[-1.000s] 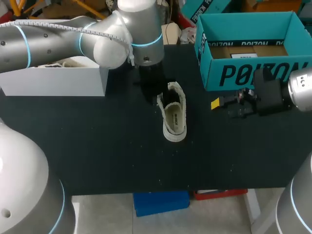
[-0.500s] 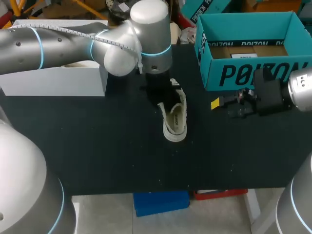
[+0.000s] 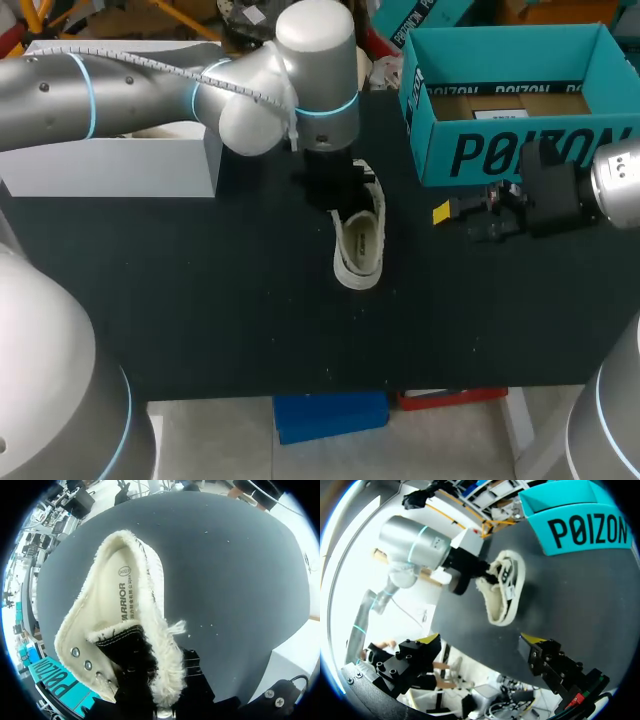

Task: Take the shoe out of the shoebox, open the shoe tongue, remove and reinsert the insole, then place the shoe into the shoebox

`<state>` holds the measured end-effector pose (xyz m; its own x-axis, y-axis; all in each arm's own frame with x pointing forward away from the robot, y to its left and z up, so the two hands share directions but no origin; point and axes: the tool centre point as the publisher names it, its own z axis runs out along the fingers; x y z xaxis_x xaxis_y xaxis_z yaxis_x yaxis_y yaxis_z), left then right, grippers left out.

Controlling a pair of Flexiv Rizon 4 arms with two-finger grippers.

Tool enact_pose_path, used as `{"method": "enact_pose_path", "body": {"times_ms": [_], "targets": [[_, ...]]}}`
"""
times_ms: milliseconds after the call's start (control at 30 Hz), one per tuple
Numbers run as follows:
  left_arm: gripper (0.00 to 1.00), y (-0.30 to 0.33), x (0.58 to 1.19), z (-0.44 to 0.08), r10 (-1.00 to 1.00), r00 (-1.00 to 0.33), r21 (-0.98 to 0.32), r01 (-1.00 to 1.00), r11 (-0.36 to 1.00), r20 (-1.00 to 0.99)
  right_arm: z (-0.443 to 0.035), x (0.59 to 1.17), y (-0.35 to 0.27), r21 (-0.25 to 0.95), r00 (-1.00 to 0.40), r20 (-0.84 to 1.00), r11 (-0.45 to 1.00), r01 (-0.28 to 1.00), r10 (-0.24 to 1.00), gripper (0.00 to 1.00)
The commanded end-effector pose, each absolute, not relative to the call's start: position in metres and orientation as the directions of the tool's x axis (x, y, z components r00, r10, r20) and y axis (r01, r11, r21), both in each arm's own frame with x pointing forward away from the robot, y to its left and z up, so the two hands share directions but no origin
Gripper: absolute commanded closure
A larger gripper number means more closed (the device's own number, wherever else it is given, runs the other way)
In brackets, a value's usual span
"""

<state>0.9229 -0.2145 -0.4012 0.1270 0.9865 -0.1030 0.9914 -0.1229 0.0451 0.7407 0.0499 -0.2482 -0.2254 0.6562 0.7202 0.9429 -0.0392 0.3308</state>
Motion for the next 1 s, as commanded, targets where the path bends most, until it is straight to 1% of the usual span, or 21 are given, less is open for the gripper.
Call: {"method": "enact_pose_path", "body": {"times_ms": [33,133,200,300,400,533,667,833,967,1000], "targets": [[1.00,-0.210,0.918,-0.367,0.983,0.141,0.054,0.989,-0.135,-0.115,-0.248,0.741,0.051,0.330,-0.225,0.719,-0.039,0.943,0.657,0.00],[1.00,-0.211,0.916,-0.342,0.980,0.147,0.063,0.988,-0.139,-0.134,-0.248,0.741,0.051,0.330,-0.225,0.719,-0.039,0.943,0.657,0.00],[1.00,-0.212,0.917,-0.327,0.981,0.140,0.101,0.987,-0.127,-0.136,-0.248,0.741,0.051,0.330,-0.225,0.719,-0.039,0.943,0.657,0.00],[1.00,-0.210,0.916,-0.299,0.981,0.107,0.113,0.990,-0.090,-0.164,-0.248,0.741,0.051,0.330,-0.225,0.719,-0.039,0.943,0.657,0.00],[1.00,-0.208,0.916,-0.269,0.979,0.030,0.121,0.993,-0.006,-0.200,-0.248,0.741,0.051,0.330,-0.225,0.719,-0.039,0.943,0.657,0.00],[1.00,-0.201,0.923,-0.231,0.943,-0.179,0.083,0.974,0.210,-0.281,-0.248,0.741,0.051,0.330,-0.225,0.719,-0.039,0.943,0.657,0.00],[1.00,-0.189,0.934,-0.203,0.842,-0.391,-0.026,0.911,0.412,-0.373,-0.248,0.741,0.051,0.330,-0.225,0.719,-0.039,0.943,0.657,0.00],[1.00,-0.159,0.958,-0.184,0.703,-0.560,-0.045,0.794,0.606,-0.438,-0.248,0.741,0.051,0.330,-0.225,0.719,-0.039,0.943,0.657,0.00],[1.00,-0.118,0.985,-0.176,0.591,-0.653,-0.034,0.684,0.729,-0.473,-0.248,0.741,0.051,0.330,-0.225,0.719,-0.039,0.943,0.657,0.00],[1.00,-0.106,0.992,-0.175,0.556,-0.679,-0.051,0.654,0.755,-0.479,-0.248,0.741,0.051,0.330,-0.225,0.719,-0.039,0.943,0.657,0.00]]}}
